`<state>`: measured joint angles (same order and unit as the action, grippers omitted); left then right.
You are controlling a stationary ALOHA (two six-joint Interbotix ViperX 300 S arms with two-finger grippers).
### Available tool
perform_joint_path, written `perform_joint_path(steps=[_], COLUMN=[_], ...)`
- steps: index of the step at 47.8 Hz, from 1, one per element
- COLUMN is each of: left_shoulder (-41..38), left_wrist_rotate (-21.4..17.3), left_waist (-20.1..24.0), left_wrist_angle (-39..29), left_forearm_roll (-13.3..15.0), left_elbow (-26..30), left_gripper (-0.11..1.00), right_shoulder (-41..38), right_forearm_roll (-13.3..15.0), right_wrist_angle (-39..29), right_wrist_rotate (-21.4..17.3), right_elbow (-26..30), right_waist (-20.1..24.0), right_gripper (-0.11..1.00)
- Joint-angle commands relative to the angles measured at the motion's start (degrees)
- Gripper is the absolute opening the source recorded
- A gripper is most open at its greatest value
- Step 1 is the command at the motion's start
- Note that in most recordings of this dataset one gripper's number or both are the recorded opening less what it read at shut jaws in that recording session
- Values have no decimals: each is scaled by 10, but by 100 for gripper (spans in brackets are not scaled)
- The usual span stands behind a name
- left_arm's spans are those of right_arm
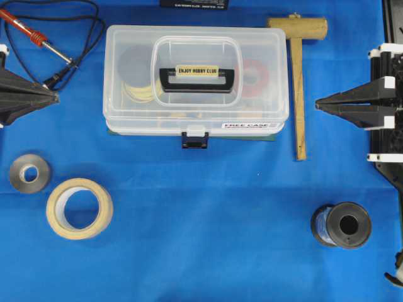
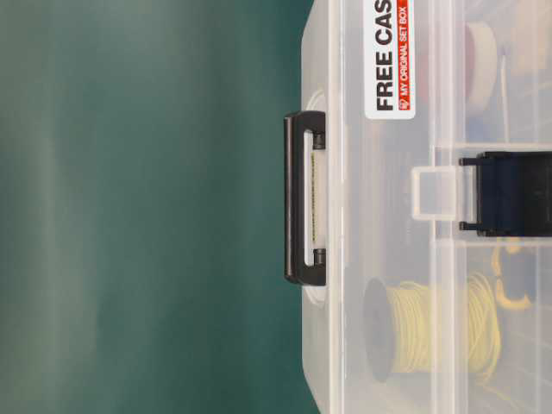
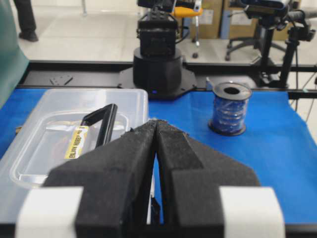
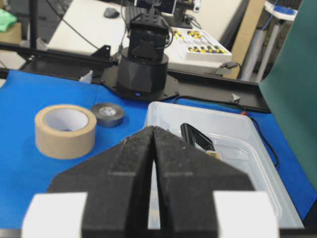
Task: Open the tool box with both arms.
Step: 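Move both grippers inward to the left and right sides of the box lid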
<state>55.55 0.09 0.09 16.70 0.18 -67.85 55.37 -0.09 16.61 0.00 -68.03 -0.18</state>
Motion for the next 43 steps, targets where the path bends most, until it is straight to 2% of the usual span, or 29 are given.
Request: perform_joint_path(steps=[1, 11, 18, 24, 26, 29, 31, 37, 41, 43], left_shoulder=[-3, 0, -11, -18, -19, -24, -28, -45, -54, -61], left_wrist_rotate=[-6, -5, 3, 3, 3, 3, 3, -3, -6, -7], left_waist=[2, 33, 72, 91, 96, 100, 101, 101, 101, 103], left_wrist_angle=[-29, -91, -132, -147, -151, -162, -166, -183, -186, -185], left_forearm_roll=[19, 19, 19, 19, 19, 20, 20, 20, 19, 19], left_elbow=[16, 15, 7, -1, -4, -11, -14, -22, -22, -22], left_gripper=[0, 0, 0, 0, 0, 2, 7, 42, 67, 79], right_shoulder=[-3, 14, 16, 11, 6, -1, -8, -32, -41, -46], right_forearm_roll=[-1, -8, -13, -29, -32, -32, -30, -29, -29, -29], right_wrist_angle=[1, -97, -162, -200, -212, -226, -240, -279, -296, -305], right_wrist_rotate=[2, -9, -11, -17, -21, -25, -25, -25, -25, -25], right_elbow=[21, 28, 28, 25, 25, 22, 20, 18, 16, 14], right_waist=[-13, -83, -96, -97, -99, -105, -110, -120, -126, -133], right_gripper=[0, 0, 0, 1, 6, 21, 33, 72, 87, 87])
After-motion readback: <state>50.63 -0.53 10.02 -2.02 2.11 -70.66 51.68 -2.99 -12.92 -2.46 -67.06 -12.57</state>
